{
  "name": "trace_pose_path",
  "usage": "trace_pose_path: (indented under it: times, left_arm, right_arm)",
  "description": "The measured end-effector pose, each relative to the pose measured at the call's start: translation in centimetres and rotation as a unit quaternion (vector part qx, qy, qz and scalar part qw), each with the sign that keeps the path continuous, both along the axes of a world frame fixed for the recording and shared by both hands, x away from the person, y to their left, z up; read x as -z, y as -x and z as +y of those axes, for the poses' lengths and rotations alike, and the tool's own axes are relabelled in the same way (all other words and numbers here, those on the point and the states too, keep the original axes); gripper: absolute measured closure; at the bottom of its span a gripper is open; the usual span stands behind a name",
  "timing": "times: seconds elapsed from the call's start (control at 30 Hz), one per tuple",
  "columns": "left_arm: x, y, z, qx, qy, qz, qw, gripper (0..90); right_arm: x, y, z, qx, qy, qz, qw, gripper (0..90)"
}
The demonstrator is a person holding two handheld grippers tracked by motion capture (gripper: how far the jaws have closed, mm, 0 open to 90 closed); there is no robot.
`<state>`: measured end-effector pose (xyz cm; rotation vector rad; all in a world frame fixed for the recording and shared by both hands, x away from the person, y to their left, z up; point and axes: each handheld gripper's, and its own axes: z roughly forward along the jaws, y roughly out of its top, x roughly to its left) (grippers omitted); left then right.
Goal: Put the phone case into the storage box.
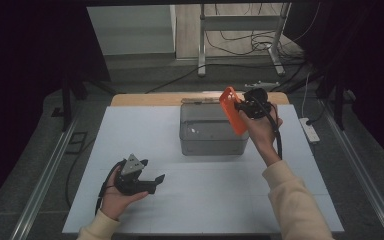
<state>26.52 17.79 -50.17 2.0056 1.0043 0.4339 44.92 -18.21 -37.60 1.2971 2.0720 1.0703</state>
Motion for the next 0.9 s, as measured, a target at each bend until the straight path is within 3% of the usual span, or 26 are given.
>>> trace_pose_path:
  times: [0.9]
  left_arm:
    - [0.0,0.0,-0.1,-0.001,0.002,-0.001,1.0,17.9]
  right_arm:
    - [1.6,-0.8,-0.6,0.025,0.02,0.021,0.9993,79.5]
